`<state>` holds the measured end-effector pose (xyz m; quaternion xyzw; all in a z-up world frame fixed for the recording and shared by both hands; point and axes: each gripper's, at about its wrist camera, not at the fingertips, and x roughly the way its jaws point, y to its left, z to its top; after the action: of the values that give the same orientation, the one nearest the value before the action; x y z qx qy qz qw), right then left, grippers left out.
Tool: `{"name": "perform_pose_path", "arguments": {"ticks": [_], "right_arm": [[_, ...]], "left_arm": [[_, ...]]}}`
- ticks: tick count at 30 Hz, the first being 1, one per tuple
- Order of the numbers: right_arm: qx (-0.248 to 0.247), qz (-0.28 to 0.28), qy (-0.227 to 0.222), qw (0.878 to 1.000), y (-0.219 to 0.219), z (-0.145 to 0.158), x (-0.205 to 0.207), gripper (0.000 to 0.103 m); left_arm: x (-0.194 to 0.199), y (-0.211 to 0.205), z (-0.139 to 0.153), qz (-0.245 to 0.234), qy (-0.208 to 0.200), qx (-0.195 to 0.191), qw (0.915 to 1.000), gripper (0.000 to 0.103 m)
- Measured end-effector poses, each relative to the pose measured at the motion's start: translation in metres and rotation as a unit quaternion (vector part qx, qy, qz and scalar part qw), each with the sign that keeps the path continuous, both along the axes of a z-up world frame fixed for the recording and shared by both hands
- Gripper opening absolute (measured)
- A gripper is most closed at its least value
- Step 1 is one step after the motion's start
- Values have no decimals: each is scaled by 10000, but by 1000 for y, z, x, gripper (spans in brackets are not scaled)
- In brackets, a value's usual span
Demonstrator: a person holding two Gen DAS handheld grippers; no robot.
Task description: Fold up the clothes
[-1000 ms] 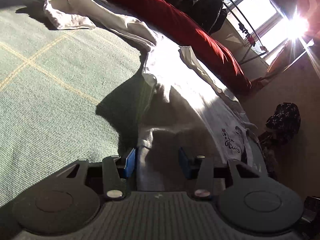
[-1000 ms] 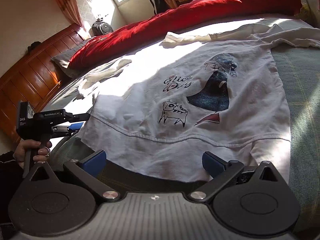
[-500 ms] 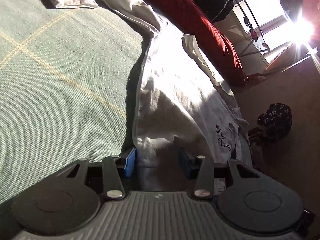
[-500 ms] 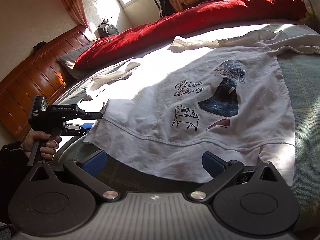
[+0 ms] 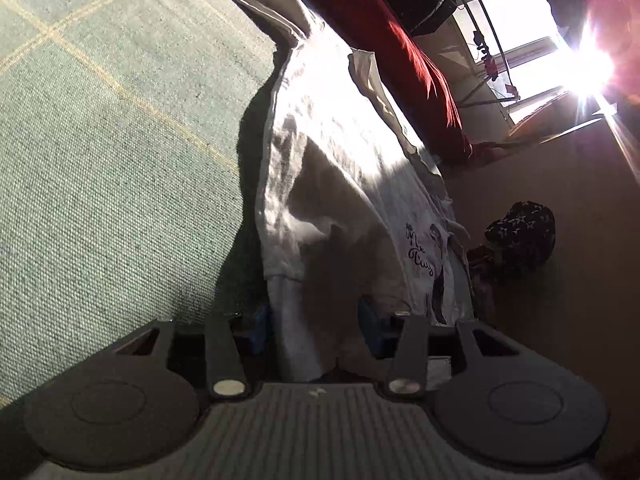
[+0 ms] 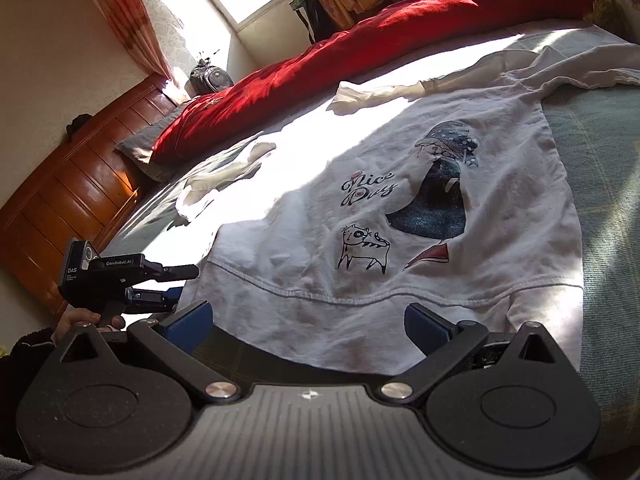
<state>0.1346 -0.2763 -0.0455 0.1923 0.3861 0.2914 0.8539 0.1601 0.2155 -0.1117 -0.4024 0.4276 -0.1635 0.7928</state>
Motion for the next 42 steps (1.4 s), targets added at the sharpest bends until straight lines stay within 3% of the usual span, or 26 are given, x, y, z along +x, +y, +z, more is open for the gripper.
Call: {"name": "perform_pose_path", "arguments": {"ticks": [8,13,16,24,30,36,42], "right_arm": [[609,-1026,594,9911,-81,-18,17,103],[931,-1569,964,9785,-109,-37,30,103],[1363,-1435,1274,9719,-112,-54,40,103],[1718,-1126,1381,9689,-102,-60,75,103],[2075,-706,1728,9603,-106,-68,63,103],[2493,-813,1835,9474,-115,-80,69,103],[2431,-747,1563,9544,-112,-79,62,103]], "left_arm": [[-2,-2,-2,-27,-120,86,9999,47],[-3,0,-4,-14,-160,9,9999,47],[-3,0,-4,3,-157,-8,9999,47],[-3,-1,-4,9,-139,-6,9999,47],[-4,1,-6,12,-154,-41,9999,47],[-6,1,-6,15,-184,-34,9998,47],[-7,3,-8,17,-213,-58,9998,47]]}}
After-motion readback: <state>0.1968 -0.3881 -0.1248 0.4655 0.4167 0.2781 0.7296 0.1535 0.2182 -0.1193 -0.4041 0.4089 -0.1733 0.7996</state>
